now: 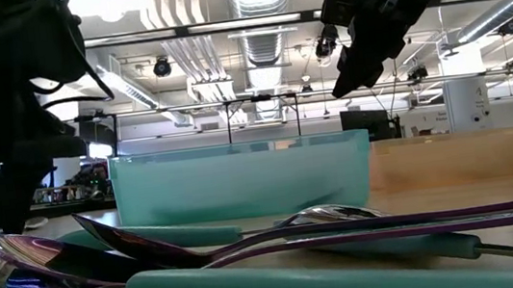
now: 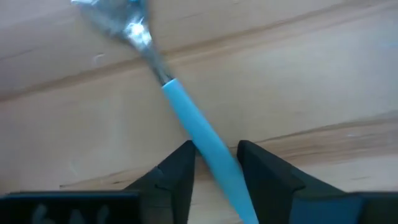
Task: Sort silverware by color (type)
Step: Put the blue spoon into the blue bin
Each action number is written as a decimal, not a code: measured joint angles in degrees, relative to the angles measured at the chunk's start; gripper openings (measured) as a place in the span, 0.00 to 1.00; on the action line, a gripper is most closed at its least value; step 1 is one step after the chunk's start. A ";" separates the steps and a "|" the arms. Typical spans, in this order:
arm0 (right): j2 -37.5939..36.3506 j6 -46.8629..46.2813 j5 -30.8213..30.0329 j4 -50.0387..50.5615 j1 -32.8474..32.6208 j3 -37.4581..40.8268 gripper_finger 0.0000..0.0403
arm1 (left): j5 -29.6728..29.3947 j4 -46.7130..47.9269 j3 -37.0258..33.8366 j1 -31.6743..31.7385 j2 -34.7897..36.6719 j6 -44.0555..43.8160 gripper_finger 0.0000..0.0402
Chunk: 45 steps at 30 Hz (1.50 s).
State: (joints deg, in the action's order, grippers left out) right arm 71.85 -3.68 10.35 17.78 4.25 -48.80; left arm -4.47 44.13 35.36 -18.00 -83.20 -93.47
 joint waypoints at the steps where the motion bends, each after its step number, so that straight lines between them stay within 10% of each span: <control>1: 0.00 0.00 0.00 0.00 0.00 0.04 0.26 | 0.07 -0.01 0.17 0.00 0.00 0.62 0.25; 6: 0.00 -0.98 0.00 0.06 0.00 0.09 0.24 | 0.29 0.34 1.07 0.00 0.00 2.20 0.07; 12: 0.02 -3.74 0.06 1.45 0.00 0.09 0.22 | -2.23 2.56 3.62 -0.07 0.34 7.02 0.06; 23: 0.04 -9.27 0.07 -2.31 -0.17 0.17 0.20 | -23.05 4.97 16.90 -0.07 0.85 18.45 0.07; 33: 0.04 -8.33 0.59 -11.88 -0.76 0.20 0.20 | -38.26 -24.34 24.59 -0.06 0.50 51.08 0.07; 45: 0.04 -5.60 12.15 -23.69 -2.95 0.20 0.36 | -31.77 -61.01 22.97 -0.14 -6.66 72.49 0.07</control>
State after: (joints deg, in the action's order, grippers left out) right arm 71.90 -9.29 22.50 -5.91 1.30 -48.60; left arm -36.24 -16.88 58.33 -18.14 -89.86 -20.98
